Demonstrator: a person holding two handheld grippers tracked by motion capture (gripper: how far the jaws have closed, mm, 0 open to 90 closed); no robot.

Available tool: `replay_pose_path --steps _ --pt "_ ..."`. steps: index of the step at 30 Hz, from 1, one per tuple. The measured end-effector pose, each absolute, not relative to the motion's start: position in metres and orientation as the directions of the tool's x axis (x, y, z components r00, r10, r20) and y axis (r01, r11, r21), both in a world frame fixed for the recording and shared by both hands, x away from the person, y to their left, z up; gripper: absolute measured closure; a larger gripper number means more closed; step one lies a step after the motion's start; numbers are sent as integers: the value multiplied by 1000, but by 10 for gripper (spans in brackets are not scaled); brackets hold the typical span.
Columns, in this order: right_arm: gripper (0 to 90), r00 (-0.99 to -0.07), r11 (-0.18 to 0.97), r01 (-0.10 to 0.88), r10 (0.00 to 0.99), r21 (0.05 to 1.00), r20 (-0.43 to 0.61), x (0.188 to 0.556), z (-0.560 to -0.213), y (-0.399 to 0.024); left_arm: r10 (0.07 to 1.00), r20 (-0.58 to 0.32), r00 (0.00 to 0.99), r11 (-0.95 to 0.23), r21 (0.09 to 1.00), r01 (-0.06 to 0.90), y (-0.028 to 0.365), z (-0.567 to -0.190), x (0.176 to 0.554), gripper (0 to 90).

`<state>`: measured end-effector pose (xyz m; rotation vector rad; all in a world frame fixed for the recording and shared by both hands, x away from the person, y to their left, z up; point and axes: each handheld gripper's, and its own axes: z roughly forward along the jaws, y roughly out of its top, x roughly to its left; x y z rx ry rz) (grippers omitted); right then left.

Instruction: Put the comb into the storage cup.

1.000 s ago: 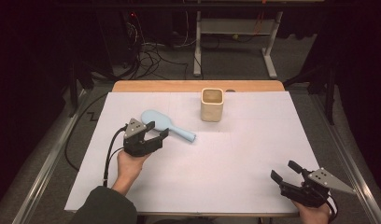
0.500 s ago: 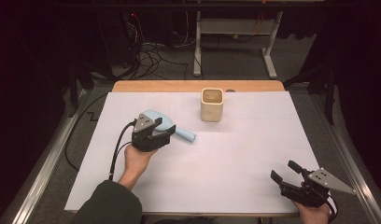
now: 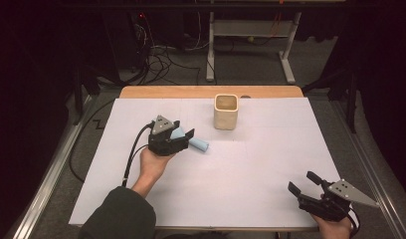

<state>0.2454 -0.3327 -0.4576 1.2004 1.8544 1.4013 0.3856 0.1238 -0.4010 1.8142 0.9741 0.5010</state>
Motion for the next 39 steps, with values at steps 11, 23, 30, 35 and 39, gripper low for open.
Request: replay_pose_path --steps 11,23,30,35,39 --pt "208 -474 74 335 875 939 100 245 -458 -333 808 -107 579 -196 878 436 111 -393 406 388" --pt "208 -479 76 337 872 939 101 245 -457 -332 822 -79 563 -237 852 466 109 -386 415 418" --pt "208 -480 77 333 871 940 99 245 -457 -332 818 -68 572 -292 807 513 103 -380 427 424" --pt "208 -481 76 336 871 939 101 245 -457 -332 802 -67 593 -349 754 557 94 -374 438 447" --pt "208 -483 77 331 870 941 99 245 -457 -332 798 -75 598 -379 710 594 87 -372 447 476"
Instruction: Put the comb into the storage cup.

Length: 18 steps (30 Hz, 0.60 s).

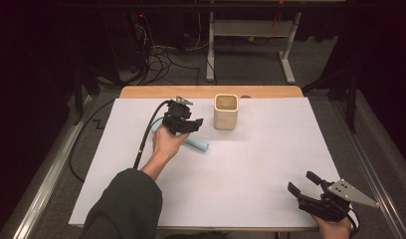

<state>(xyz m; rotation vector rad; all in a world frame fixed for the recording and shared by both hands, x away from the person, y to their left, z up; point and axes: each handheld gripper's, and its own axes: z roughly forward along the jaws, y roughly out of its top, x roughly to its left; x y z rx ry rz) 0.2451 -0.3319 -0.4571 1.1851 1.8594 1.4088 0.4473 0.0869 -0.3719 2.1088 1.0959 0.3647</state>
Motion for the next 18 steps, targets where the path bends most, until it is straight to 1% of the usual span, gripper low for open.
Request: replay_pose_path --steps 2,4,7,9,11,12,18 --pt "208 -482 75 332 870 940 101 245 -457 -332 797 -72 600 -395 688 608 83 -373 451 496" --pt "209 -485 78 333 869 940 99 245 -457 -332 796 -71 601 -423 645 637 77 -376 457 514" --pt "209 -484 78 334 869 939 100 245 -457 -332 796 -72 602 -437 620 652 74 -379 460 556" --pt "210 -485 79 332 869 940 98 245 -457 -332 795 -90 601 -449 578 681 70 -385 467 589" --pt "210 -484 79 334 870 939 99 245 -457 -332 795 -92 600 -453 567 688 69 -386 469 605" --pt "211 -485 79 333 869 940 98 245 -457 -332 795 -97 598 -457 551 698 66 -389 472 642" --pt "211 -487 82 332 868 940 96 246 -457 -332 799 -87 594 -480 503 719 61 -399 479 747"
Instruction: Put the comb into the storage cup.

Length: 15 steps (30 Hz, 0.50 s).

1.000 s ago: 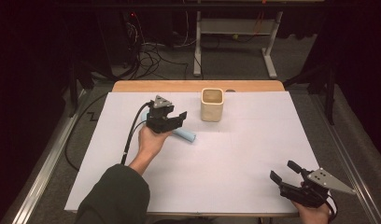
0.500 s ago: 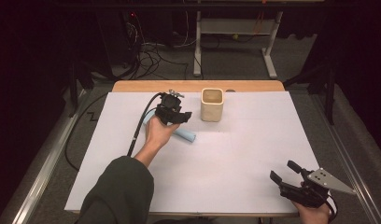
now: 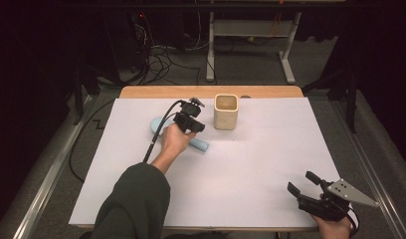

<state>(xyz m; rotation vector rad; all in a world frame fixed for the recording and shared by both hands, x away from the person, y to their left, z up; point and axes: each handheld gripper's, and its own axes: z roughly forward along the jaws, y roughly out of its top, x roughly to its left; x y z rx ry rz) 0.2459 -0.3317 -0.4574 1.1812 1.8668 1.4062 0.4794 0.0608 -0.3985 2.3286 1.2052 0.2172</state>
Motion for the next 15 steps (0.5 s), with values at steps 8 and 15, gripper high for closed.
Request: replay_pose_path --steps 8,15 --pt "211 -489 85 333 867 939 95 246 -457 -331 799 -91 595 -498 455 738 56 -410 483 886" --pt "212 -490 85 336 866 938 98 246 -458 -331 783 -98 614 -527 418 740 51 -419 483 894"
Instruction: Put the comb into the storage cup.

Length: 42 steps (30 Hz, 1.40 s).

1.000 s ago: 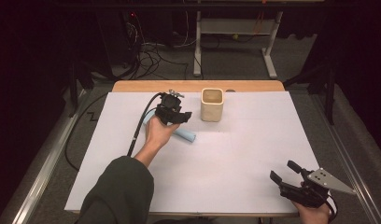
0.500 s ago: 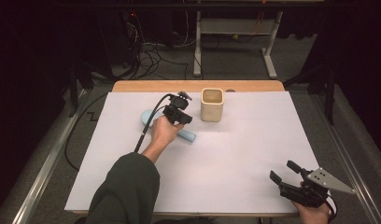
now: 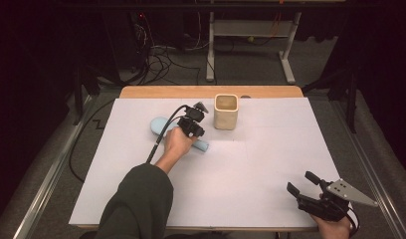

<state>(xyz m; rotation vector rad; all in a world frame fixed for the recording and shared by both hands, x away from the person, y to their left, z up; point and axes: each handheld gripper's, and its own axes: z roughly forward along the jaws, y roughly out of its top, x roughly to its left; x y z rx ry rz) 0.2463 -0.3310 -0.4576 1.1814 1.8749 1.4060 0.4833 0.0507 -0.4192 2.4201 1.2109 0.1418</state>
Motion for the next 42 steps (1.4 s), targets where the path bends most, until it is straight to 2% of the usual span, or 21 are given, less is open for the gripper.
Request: replay_pose_path --steps 12,29,42 --pt "211 -494 86 336 864 938 98 246 -458 -331 768 -114 630 -552 380 742 48 -426 482 895" --pt "211 -495 90 334 864 938 94 246 -457 -331 753 -150 641 -554 380 740 55 -431 469 896" --pt "212 -494 95 334 865 938 88 246 -457 -330 736 -144 661 -573 387 723 61 -432 457 895"
